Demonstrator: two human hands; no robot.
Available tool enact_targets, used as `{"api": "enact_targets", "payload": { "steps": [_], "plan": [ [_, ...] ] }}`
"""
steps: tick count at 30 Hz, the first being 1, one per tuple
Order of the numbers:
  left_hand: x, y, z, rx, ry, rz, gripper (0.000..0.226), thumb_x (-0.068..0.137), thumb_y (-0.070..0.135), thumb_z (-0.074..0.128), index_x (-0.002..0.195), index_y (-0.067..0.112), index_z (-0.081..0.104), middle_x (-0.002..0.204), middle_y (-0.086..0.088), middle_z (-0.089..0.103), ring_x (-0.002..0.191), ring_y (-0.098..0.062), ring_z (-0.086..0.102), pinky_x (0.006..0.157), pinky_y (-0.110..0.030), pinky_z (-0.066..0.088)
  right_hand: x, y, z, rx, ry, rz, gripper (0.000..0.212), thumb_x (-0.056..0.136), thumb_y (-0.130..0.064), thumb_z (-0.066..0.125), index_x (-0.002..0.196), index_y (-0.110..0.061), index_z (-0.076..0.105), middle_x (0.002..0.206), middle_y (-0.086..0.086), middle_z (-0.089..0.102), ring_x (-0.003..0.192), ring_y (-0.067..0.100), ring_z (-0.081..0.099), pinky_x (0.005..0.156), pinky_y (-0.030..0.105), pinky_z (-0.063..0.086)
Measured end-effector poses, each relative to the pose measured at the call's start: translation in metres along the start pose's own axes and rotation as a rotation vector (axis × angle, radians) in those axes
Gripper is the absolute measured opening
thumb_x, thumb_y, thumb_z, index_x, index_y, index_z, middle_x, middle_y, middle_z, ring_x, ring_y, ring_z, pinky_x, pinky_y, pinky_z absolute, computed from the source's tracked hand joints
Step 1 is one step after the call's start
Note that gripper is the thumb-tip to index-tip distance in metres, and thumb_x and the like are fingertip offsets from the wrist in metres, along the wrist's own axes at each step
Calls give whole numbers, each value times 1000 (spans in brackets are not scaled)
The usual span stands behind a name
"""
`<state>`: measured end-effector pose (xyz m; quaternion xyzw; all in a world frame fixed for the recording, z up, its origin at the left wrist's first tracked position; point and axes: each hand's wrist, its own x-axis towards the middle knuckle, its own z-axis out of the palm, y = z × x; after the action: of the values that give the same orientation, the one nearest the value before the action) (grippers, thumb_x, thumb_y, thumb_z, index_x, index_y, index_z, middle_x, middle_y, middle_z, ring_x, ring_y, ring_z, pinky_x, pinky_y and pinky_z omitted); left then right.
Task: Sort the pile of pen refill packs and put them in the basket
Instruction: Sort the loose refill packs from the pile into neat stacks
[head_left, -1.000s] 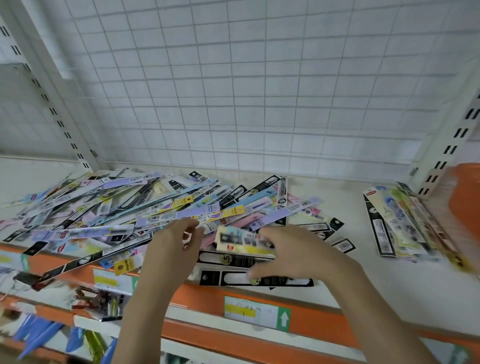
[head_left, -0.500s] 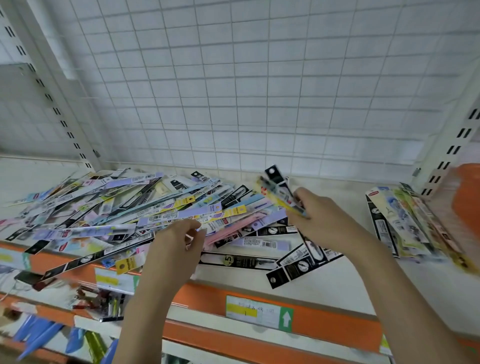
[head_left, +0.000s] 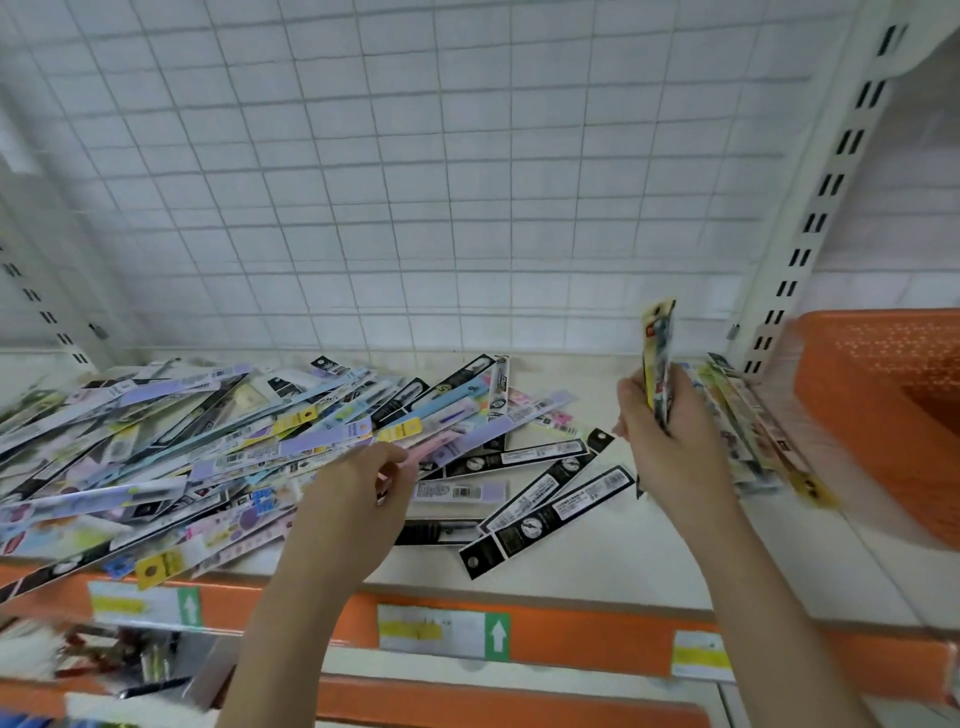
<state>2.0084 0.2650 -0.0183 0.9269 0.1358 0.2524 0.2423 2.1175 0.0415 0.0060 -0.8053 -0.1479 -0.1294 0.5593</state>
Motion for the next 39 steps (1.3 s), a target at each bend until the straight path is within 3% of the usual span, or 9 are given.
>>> {"api": "enact_targets", "payload": {
  "steps": [6, 10, 14, 20, 23, 29, 31, 34, 39],
  "plan": [
    [2, 18, 11, -3, -42, 71, 13, 89, 19, 58, 93, 11, 67, 77, 2, 63, 72, -16, 59, 61, -20, 44, -13, 23, -6, 32, -16, 118, 19, 93, -23, 52, 82, -8, 47, 74, 23, 53, 77, 39, 57, 65, 37, 42],
    [2, 39, 23, -30, -109, 124, 14, 89, 24, 57, 94, 15, 65, 80, 5, 60, 75, -14, 57, 73, -33, 51, -17, 28, -12, 20, 17, 92, 40, 93, -34, 53, 62, -18, 32, 45, -8, 34, 48, 21, 40, 61, 45, 46],
    [3, 70, 41, 13, -276, 117, 35, 83, 47, 60, 106, 21, 61, 97, 8, 58, 88, -10, 54, 75, -22, 45, -18, 33, -16, 6, 71, 96, 49, 92, -36, 53, 55, -17, 26, 36, -4, 27, 37, 9, 25, 48, 26, 24],
    [6, 99, 66, 270, -453, 96, 34, 88, 45, 52, 107, 18, 58, 107, -2, 61, 101, -22, 58, 82, -30, 46, -19, 36, -23, -5, 67, 117, 51, 94, -34, 48, 62, 4, 43, 48, 12, 42, 45, 32, 45, 45, 27, 33],
    [8, 101, 67, 333, -476, 108, 26, 90, 39, 51, 104, 19, 60, 103, -4, 65, 98, -24, 61, 80, -31, 47, -18, 34, -26, -24, 41, 132, 52, 94, -37, 48, 71, 10, 51, 55, 21, 52, 55, 32, 56, 46, 21, 36],
    [12, 104, 42, 105, -408, 62, 13, 93, 32, 48, 91, 22, 57, 62, 6, 60, 56, -17, 60, 58, -26, 48, -17, 30, -28, -31, 38, 151, 45, 95, -36, 47, 63, -7, 38, 54, 18, 43, 69, 35, 61, 59, 34, 40],
    [17, 102, 29, -14, -354, 8, 11, 94, 28, 47, 89, 22, 55, 69, -3, 69, 59, -23, 67, 56, -30, 51, -16, 28, -28, -47, 22, 146, 44, 96, -35, 45, 61, -10, 35, 55, 19, 46, 72, 36, 62, 64, 35, 45],
    [21, 94, 12, -142, -241, -30, 18, 91, 16, 50, 77, 28, 52, 82, -5, 72, 63, -27, 68, 62, -38, 57, -11, 28, -25, -106, -31, 116, 41, 95, -34, 45, 60, -16, 35, 50, 1, 40, 60, 27, 57, 67, 39, 51],
    [20, 77, 1, -196, -127, -124, 25, 88, 2, 42, 79, 14, 61, 73, -12, 68, 55, -25, 56, 53, -30, 45, -8, 22, -13, -310, -225, 86, 28, 95, -27, 47, 70, -13, 44, 58, 0, 43, 51, 15, 40, 49, 26, 28]
  ]
}}
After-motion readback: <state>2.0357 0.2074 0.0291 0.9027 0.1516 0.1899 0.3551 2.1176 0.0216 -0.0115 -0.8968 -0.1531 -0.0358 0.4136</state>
